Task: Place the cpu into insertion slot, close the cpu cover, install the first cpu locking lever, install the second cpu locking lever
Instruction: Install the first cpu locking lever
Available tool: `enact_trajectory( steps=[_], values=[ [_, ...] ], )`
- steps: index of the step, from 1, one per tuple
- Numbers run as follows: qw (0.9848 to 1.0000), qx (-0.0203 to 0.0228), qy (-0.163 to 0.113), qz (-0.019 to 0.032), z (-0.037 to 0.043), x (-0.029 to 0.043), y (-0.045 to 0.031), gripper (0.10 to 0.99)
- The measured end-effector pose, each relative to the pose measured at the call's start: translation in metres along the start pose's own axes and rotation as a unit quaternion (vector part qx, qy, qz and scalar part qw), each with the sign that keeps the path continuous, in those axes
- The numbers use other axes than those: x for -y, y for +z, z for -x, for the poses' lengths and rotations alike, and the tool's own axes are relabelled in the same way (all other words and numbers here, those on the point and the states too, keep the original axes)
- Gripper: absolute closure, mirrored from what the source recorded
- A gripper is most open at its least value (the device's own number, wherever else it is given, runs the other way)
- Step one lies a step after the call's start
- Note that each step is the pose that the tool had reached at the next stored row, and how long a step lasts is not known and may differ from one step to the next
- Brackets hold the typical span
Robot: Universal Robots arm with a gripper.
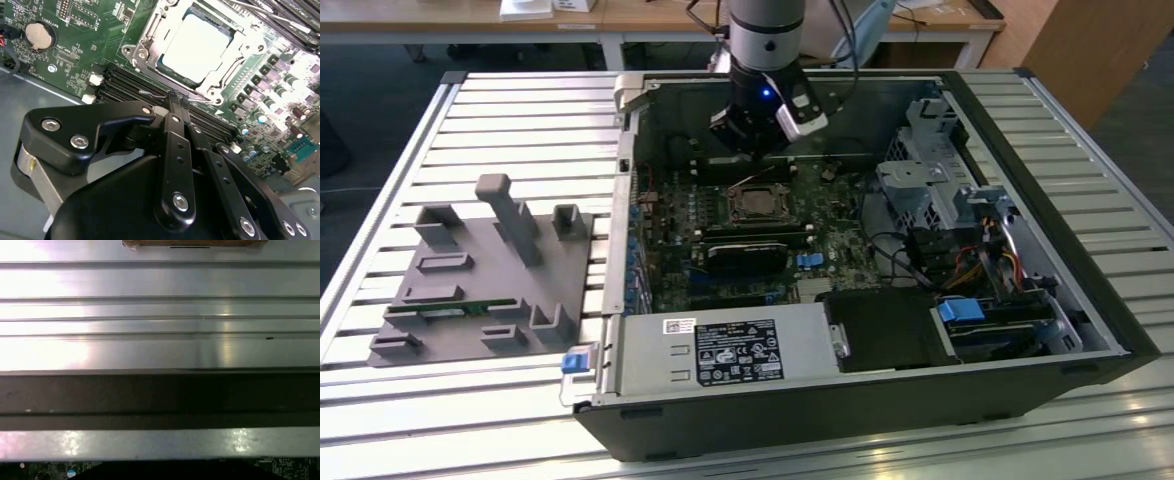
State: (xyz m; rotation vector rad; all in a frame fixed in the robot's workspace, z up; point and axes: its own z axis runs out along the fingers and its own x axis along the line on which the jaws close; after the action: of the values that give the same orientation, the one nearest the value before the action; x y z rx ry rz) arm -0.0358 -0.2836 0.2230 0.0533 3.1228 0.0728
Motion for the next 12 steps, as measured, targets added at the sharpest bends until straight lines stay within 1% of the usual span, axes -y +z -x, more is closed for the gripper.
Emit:
enact_trajectory(
  steps=[7,12],
  values=[
    [1.0,0.0,0.0,0.0001,0.0075,-0.0023,0.0043,0.98],
    [1.0,0.0,0.0,0.0,0.0109,-0.0034,0.0103,0.98]
  ],
)
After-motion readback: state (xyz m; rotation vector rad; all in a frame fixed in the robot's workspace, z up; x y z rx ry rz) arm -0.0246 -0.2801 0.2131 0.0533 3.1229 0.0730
